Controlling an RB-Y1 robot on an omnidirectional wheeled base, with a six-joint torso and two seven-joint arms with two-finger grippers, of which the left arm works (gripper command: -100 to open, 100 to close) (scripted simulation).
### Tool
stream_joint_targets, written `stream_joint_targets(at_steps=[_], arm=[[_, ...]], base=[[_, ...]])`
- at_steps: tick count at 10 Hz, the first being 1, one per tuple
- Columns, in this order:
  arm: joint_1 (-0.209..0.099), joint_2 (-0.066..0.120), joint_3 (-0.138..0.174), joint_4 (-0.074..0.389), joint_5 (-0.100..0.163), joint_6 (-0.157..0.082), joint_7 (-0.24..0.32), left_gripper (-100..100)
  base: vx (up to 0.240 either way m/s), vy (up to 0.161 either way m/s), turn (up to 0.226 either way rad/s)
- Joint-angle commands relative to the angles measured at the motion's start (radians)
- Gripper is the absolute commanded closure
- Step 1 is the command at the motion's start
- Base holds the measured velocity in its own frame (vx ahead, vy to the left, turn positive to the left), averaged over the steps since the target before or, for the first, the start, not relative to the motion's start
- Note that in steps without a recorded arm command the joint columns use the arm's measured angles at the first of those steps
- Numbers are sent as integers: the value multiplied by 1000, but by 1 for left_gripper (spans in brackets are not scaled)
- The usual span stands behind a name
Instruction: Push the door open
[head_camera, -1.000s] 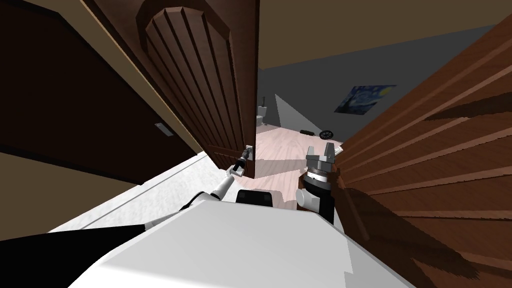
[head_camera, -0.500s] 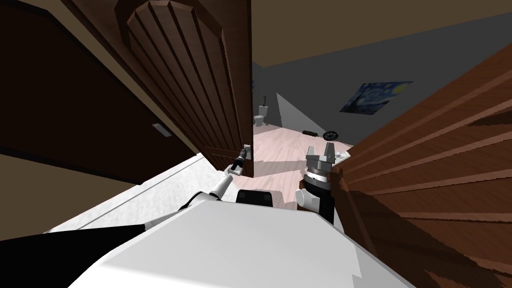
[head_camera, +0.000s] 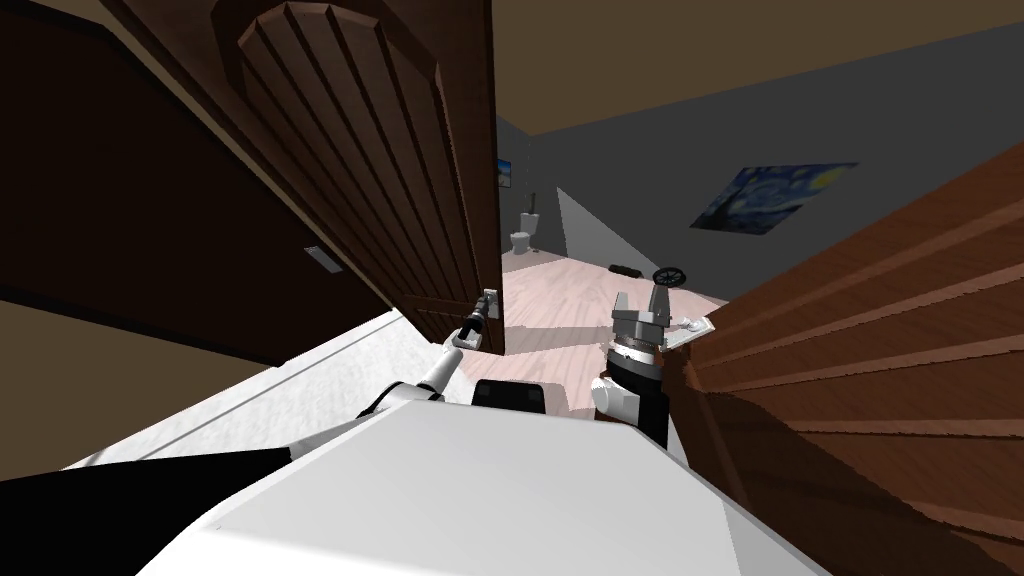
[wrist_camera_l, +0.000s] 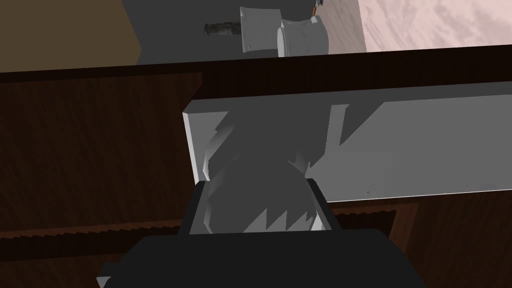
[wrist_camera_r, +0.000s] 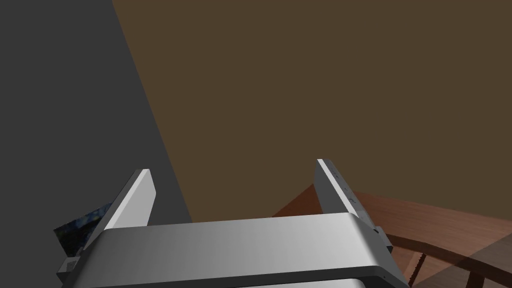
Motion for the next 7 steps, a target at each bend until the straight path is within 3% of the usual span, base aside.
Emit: stream_joint_targets(at_steps=[1, 2, 7], arm=[[15, 15, 12, -43, 3, 23, 2, 100], [13, 17, 37, -39, 7, 23, -4, 100], [7, 14, 98, -30, 18, 23, -20, 100]], base=[[90, -88, 42], [108, -135, 86], [154, -139, 85]])
